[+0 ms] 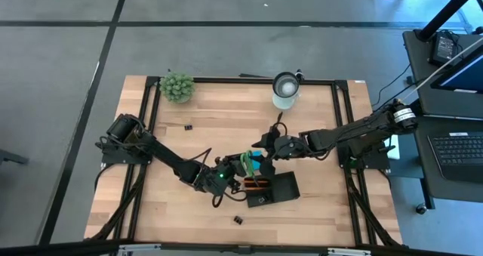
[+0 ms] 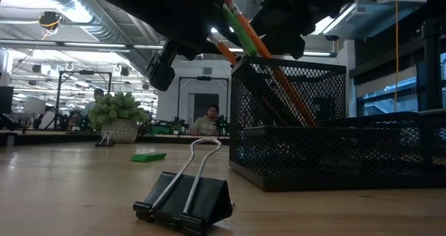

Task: Pick and place office supplies into organizer
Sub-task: Put the scissors into the top left slot of the desk organizer

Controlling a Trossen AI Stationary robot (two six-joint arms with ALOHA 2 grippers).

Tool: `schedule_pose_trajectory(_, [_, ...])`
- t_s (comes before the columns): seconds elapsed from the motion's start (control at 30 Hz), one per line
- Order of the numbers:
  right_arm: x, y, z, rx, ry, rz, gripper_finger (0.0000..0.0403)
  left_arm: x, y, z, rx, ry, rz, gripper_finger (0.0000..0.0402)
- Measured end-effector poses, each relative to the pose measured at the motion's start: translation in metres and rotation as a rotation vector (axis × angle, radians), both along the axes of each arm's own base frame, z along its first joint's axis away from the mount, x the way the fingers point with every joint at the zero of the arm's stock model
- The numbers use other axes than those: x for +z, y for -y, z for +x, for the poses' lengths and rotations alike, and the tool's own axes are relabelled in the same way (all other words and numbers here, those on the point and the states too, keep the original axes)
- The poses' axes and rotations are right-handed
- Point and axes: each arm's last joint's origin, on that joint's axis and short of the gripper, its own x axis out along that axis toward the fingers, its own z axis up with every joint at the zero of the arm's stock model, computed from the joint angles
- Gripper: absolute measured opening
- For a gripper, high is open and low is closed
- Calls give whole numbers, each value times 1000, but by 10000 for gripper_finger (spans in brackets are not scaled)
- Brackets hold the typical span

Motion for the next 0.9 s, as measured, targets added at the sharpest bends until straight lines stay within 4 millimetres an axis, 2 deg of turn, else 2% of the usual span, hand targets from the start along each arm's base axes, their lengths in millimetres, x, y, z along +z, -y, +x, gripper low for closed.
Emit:
schedule_pose_trajectory(0.17, [2, 0, 2, 7, 25, 12, 223, 0, 0, 0, -1, -3, 4, 58])
schedule_pose_trajectory(0.57, [-3, 0, 4, 36, 6, 26, 160, 0, 0, 0, 0, -4, 6, 58])
schedule_pose_trajectory(0.9, [-4, 0, 4, 48, -1, 30, 80, 0, 0, 0, 1, -4, 7, 58])
